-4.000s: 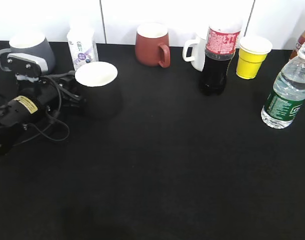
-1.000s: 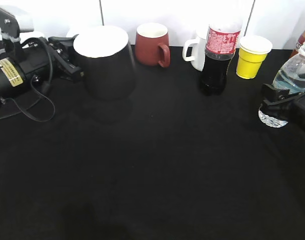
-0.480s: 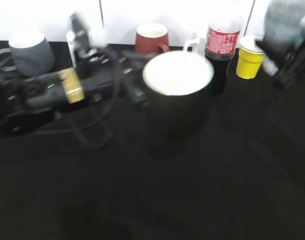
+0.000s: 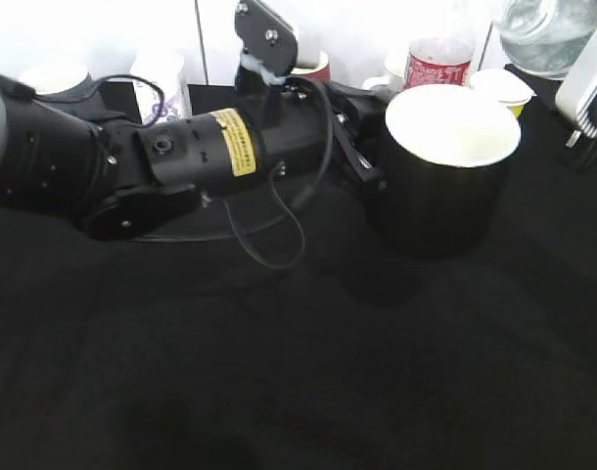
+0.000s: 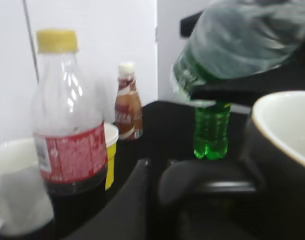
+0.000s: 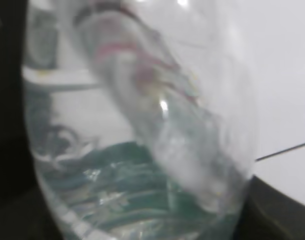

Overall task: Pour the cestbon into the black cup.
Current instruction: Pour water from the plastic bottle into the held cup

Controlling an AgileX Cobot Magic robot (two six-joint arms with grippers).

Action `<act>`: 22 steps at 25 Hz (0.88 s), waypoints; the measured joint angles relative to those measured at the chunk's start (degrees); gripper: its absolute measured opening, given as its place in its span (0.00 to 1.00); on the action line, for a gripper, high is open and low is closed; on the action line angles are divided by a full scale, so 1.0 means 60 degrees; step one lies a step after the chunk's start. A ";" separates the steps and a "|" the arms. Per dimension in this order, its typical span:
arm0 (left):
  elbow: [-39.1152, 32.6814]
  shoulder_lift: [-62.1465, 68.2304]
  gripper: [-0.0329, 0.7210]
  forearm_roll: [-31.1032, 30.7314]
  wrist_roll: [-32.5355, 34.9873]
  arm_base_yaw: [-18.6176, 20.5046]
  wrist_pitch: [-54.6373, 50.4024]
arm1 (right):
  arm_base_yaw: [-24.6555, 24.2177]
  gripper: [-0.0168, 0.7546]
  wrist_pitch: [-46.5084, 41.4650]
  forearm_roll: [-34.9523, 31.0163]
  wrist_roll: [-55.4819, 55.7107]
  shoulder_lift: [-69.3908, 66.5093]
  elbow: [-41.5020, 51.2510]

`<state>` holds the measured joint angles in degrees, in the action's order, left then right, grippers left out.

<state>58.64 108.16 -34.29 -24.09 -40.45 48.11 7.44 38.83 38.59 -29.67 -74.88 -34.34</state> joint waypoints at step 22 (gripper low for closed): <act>0.0000 0.0000 0.11 0.0053 0.0000 0.0000 -0.0009 | 0.0000 0.64 0.0283 -0.1010 -0.4370 0.0000 0.0000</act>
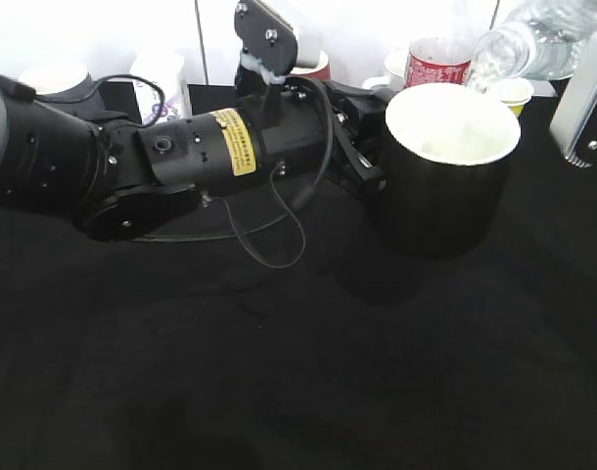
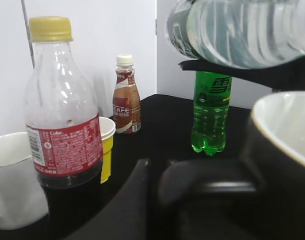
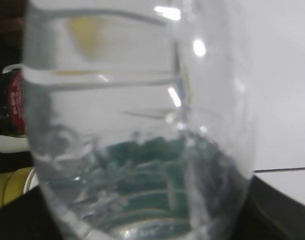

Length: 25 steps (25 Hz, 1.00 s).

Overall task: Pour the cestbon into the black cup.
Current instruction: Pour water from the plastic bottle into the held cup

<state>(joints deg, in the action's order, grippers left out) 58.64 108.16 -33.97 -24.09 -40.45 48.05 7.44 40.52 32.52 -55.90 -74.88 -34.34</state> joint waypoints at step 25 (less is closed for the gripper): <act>0.0000 0.0011 0.11 -0.0067 0.0035 0.0000 -0.0137 | 0.0000 0.64 0.0133 -0.0853 -0.2886 0.0007 -0.0076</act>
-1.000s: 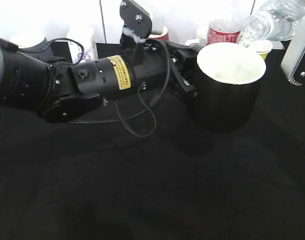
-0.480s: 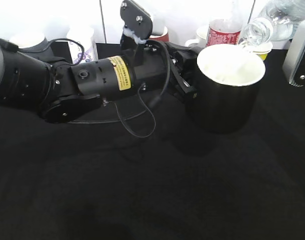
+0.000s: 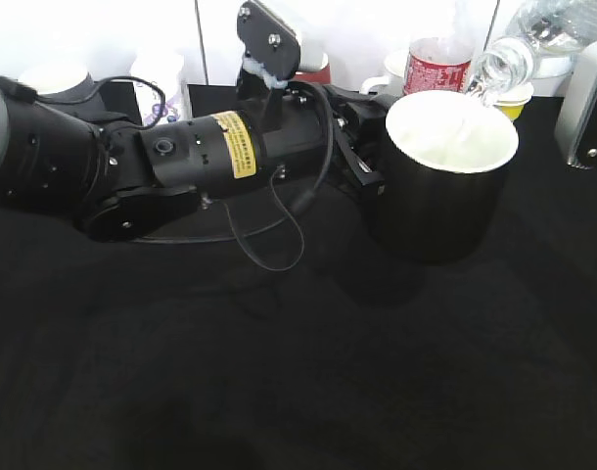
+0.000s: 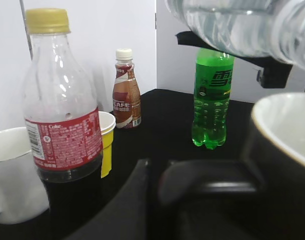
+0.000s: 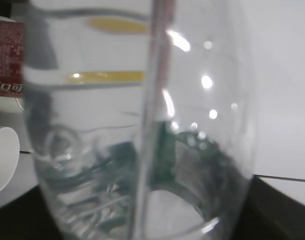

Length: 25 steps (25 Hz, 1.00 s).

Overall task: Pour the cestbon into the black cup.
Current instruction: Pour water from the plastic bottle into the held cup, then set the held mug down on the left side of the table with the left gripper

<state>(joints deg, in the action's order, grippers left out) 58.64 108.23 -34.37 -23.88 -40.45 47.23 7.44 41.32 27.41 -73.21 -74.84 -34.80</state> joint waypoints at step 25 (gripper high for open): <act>-0.2757 -0.1242 0.11 0.0991 0.1478 0.4233 0.1404 | 0.0000 0.64 -0.0388 0.0207 1.5408 0.0011 0.0189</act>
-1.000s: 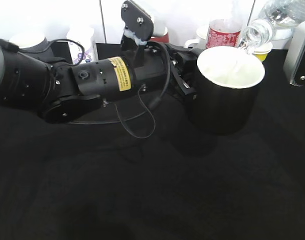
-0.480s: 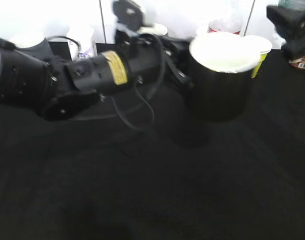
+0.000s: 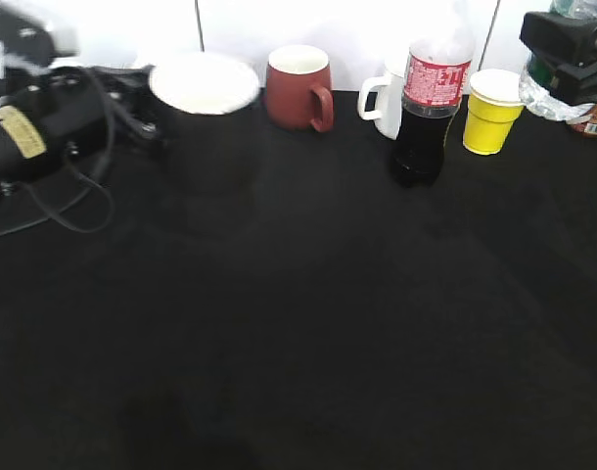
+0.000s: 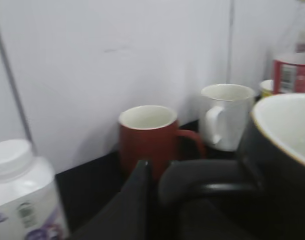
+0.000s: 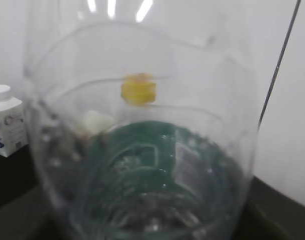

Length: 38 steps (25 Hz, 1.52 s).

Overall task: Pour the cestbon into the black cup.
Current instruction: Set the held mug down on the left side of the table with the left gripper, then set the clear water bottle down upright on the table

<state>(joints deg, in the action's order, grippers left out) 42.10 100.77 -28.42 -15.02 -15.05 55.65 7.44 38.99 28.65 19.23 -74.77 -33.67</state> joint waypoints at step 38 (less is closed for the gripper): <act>-0.4210 -0.1759 0.42 0.1310 0.0242 0.0200 0.2294 | 0.0000 0.64 0.1802 -0.2221 -0.1307 -0.4780 0.0003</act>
<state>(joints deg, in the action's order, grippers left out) 16.84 90.22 -20.56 -13.57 -13.86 69.41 7.44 49.80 15.32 11.39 -103.45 -33.65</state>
